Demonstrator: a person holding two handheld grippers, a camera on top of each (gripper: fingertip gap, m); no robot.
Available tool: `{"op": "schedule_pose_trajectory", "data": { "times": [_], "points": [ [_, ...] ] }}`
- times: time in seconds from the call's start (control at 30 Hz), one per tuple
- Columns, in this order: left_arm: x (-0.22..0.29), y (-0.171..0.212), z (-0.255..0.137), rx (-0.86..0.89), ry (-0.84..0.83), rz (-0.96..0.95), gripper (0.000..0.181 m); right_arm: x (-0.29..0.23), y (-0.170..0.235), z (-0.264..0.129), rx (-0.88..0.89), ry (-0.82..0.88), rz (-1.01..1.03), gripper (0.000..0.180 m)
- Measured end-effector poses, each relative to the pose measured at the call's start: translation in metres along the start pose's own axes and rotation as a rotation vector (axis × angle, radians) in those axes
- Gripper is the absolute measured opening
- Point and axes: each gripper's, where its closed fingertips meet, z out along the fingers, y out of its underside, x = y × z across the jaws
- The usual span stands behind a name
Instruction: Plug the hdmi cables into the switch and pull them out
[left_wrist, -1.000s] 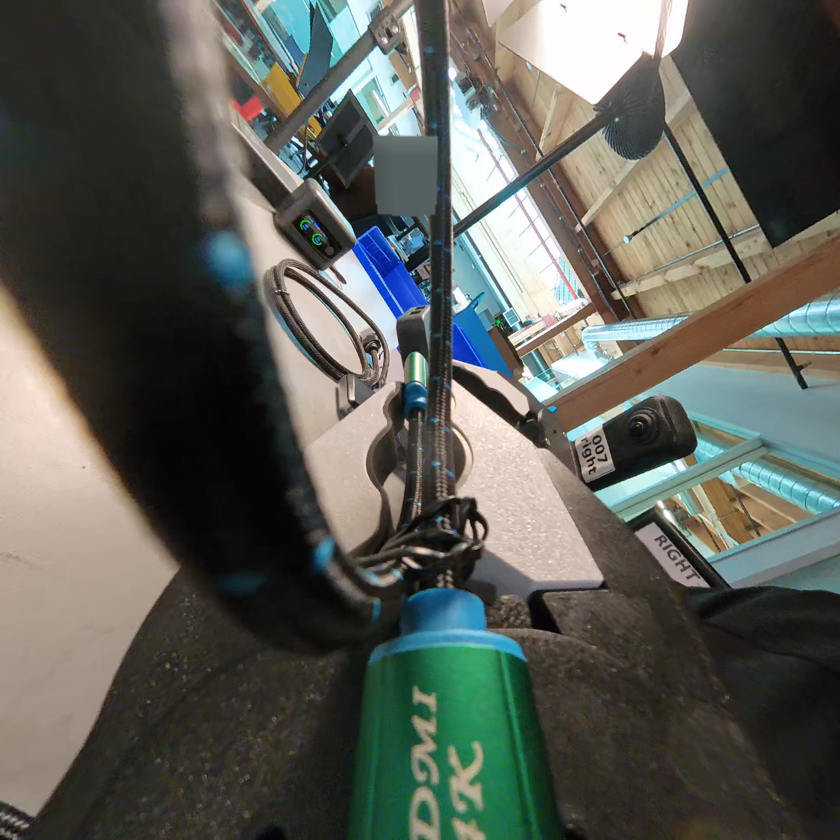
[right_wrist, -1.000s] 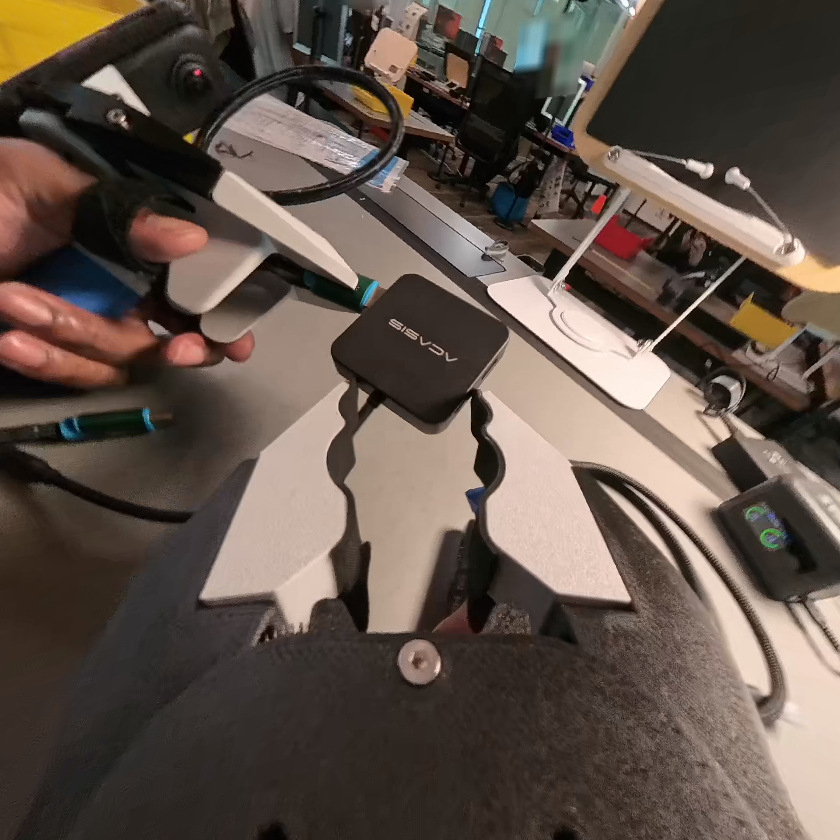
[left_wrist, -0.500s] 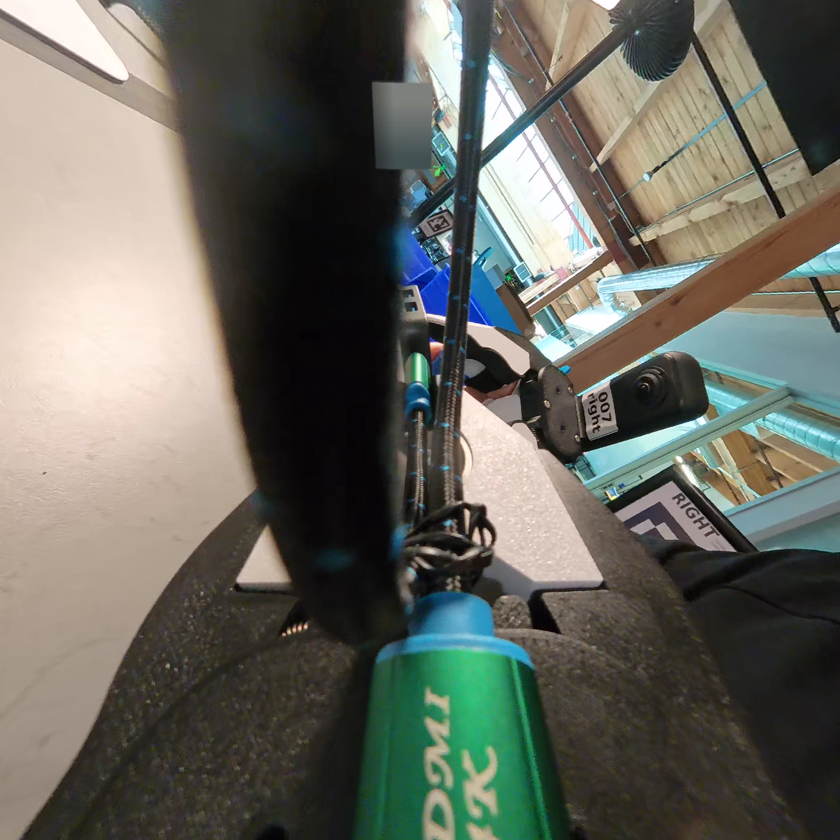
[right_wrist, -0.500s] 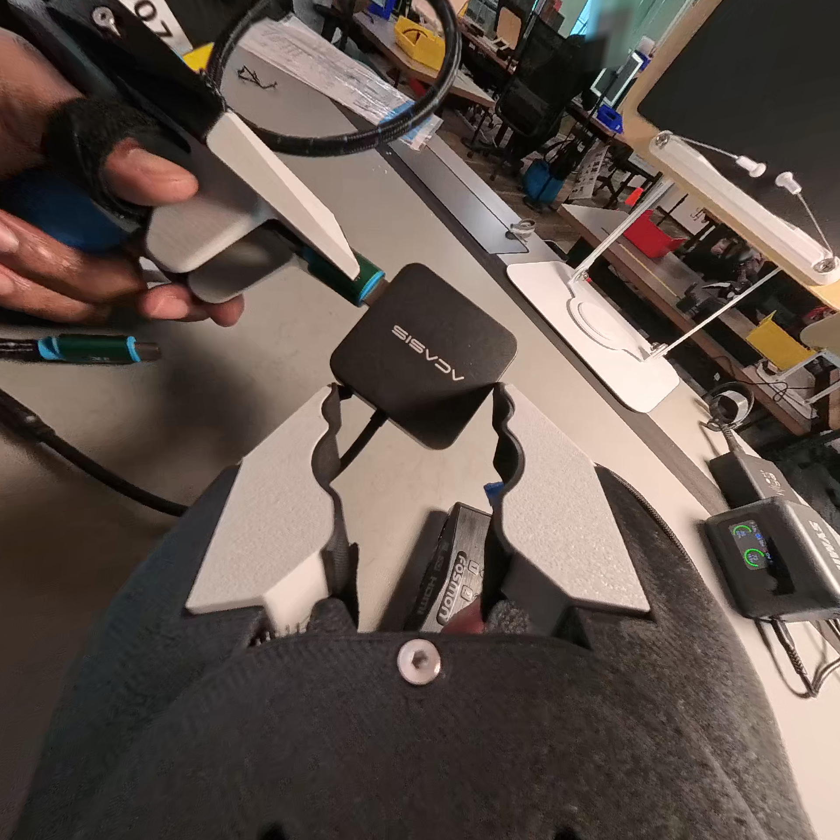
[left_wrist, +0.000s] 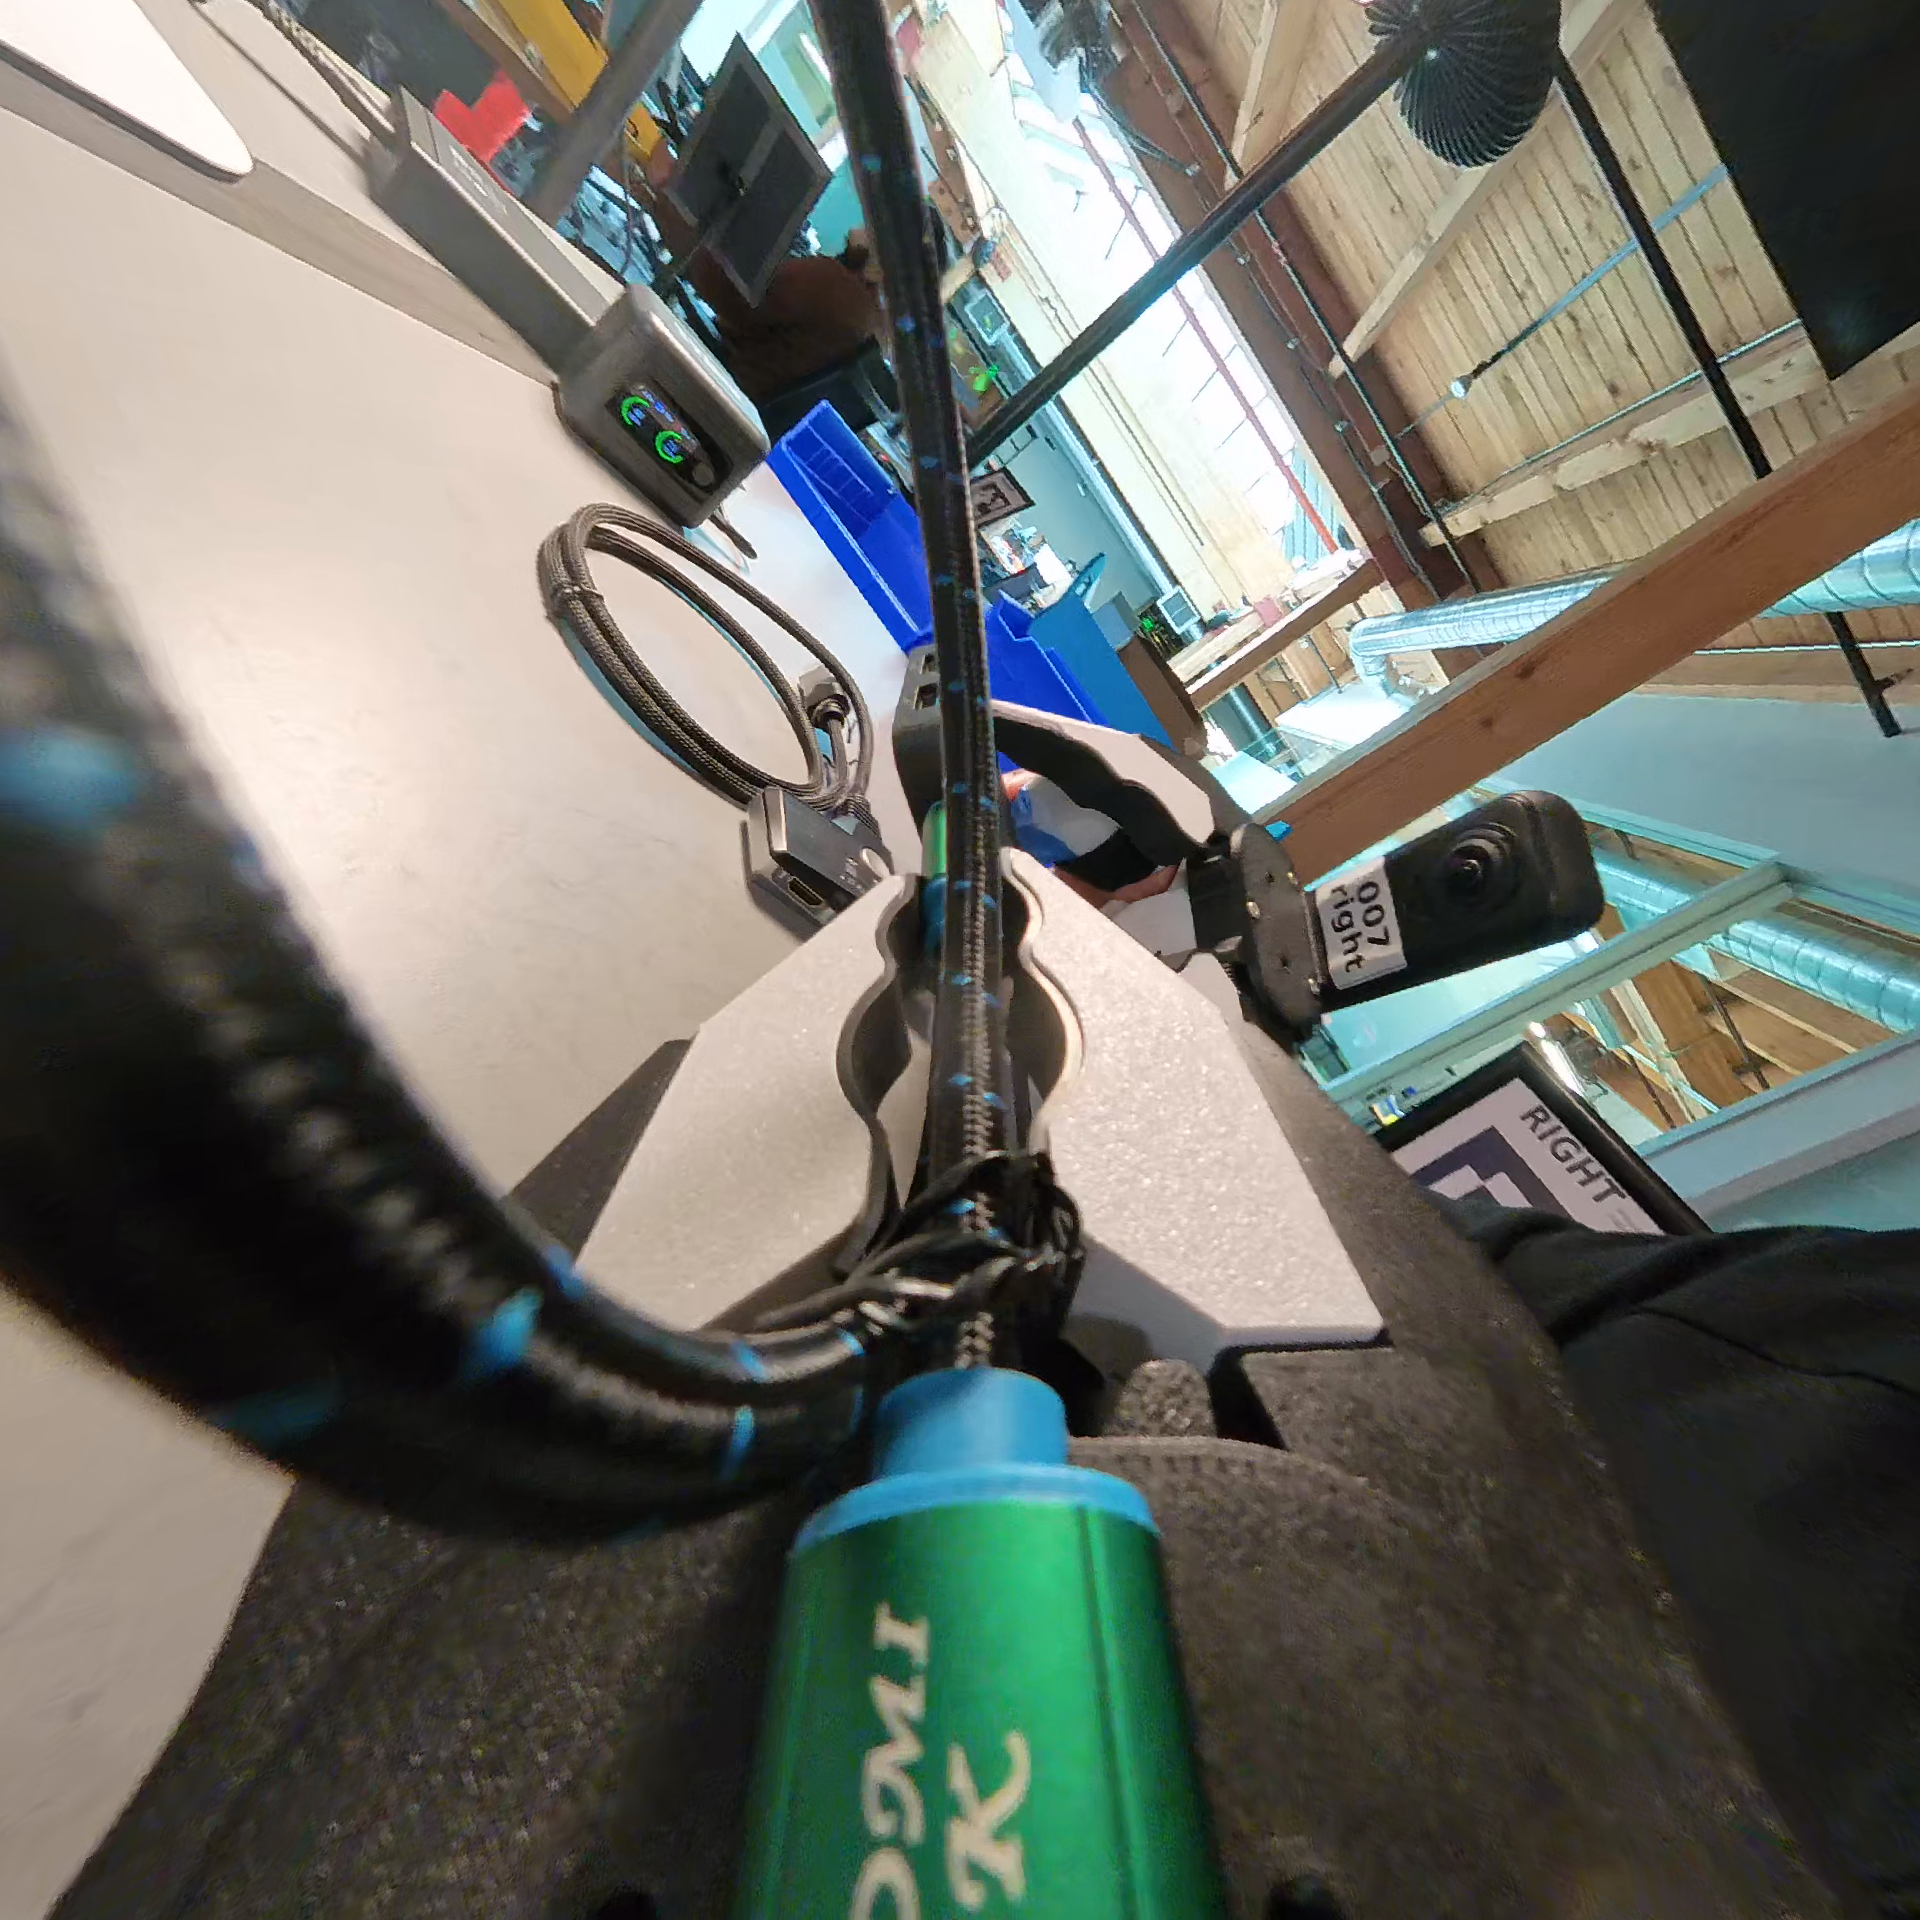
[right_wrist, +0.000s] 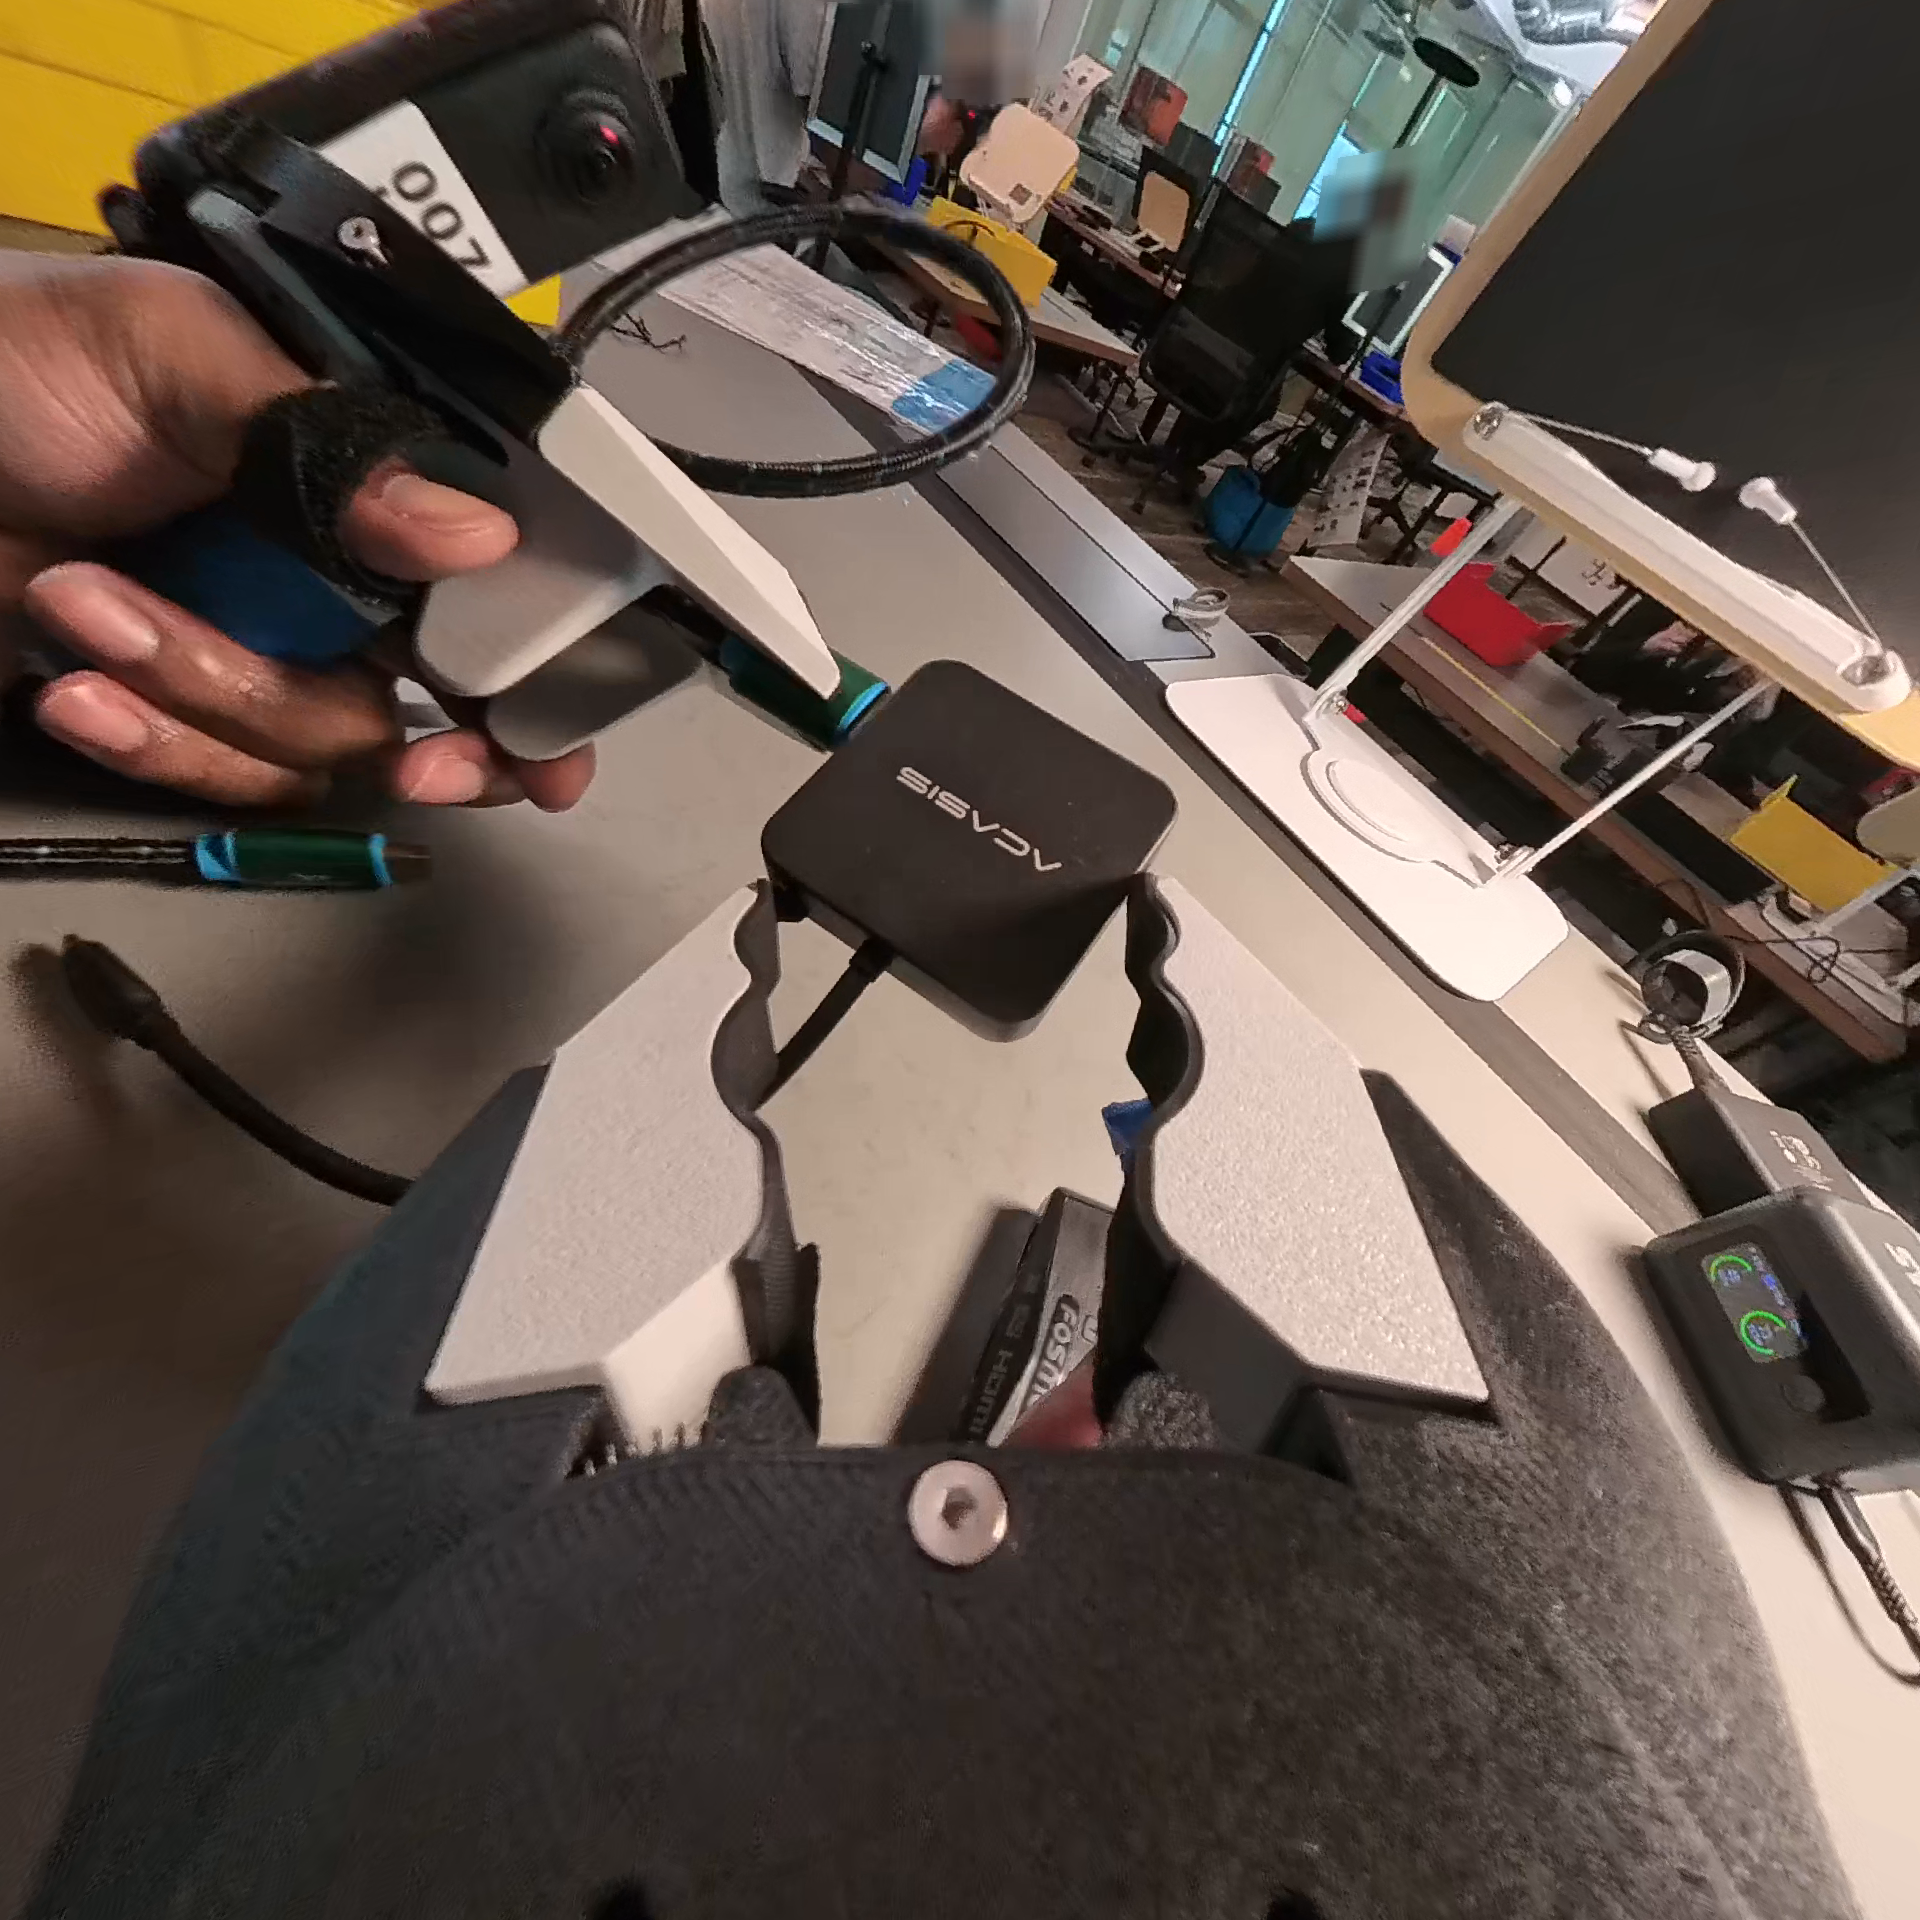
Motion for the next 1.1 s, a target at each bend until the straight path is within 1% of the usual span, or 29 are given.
{"op": "schedule_pose_trajectory", "data": {
  "times": [0.17,0.4,0.53,0.67,0.7,0.73,0.8,0.87,0.93,0.97,1.0,1.03,1.07,1.1],
  "points": [
    [0.006,0.003,0.001,-0.024,0.048,-0.008,0.013,-0.002,-0.004,-0.003,0.03,-0.027,0.006,0.07],
    [-0.002,0.003,0.001,-0.017,-0.029,0.032,0.012,-0.004,0.007,0.004,-0.058,0.02,-0.006,0.071],
    [-0.001,0.002,0.002,-0.008,-0.022,0.036,0.013,-0.003,0.005,0.004,-0.042,0.007,0.012,0.071],
    [-0.001,-0.002,0.001,0.024,-0.023,0.041,0.011,0.0,0.005,0.002,-0.067,-0.008,-0.013,0.072],
    [-0.003,-0.004,0.001,0.039,-0.042,0.051,0.014,0.002,0.003,0.0,-0.064,-0.01,0.012,0.077],
    [-0.004,-0.006,0.0,0.051,-0.056,0.059,0.012,0.004,0.001,-0.001,-0.061,-0.016,0.051,0.085],
    [0.0,-0.005,0.001,0.045,-0.037,0.072,0.011,0.001,0.0,-0.001,-0.063,-0.04,0.118,0.092],
    [0.005,0.002,0.005,0.008,-0.016,0.097,0.012,-0.007,0.005,0.004,-0.093,-0.049,0.117,0.095],
    [0.008,0.007,0.008,-0.01,-0.012,0.113,0.012,-0.005,0.011,0.008,-0.13,0.016,0.06,0.097],
    [0.008,0.008,0.008,-0.011,-0.014,0.115,0.011,0.0,0.012,0.008,-0.127,0.055,0.032,0.085],
    [0.009,0.008,0.009,-0.016,-0.005,0.111,0.012,0.002,0.011,0.007,-0.121,0.066,0.026,0.081],
    [0.01,0.009,0.009,-0.028,0.012,0.102,0.017,0.004,0.01,0.006,-0.116,0.074,0.038,0.081],
    [0.011,0.011,0.01,-0.042,0.025,0.091,0.016,0.008,0.008,0.005,-0.106,0.091,0.045,0.081],
    [0.011,0.012,0.011,-0.053,0.032,0.082,0.024,0.012,0.007,0.003,-0.096,0.109,0.041,0.08]
  ]
}}
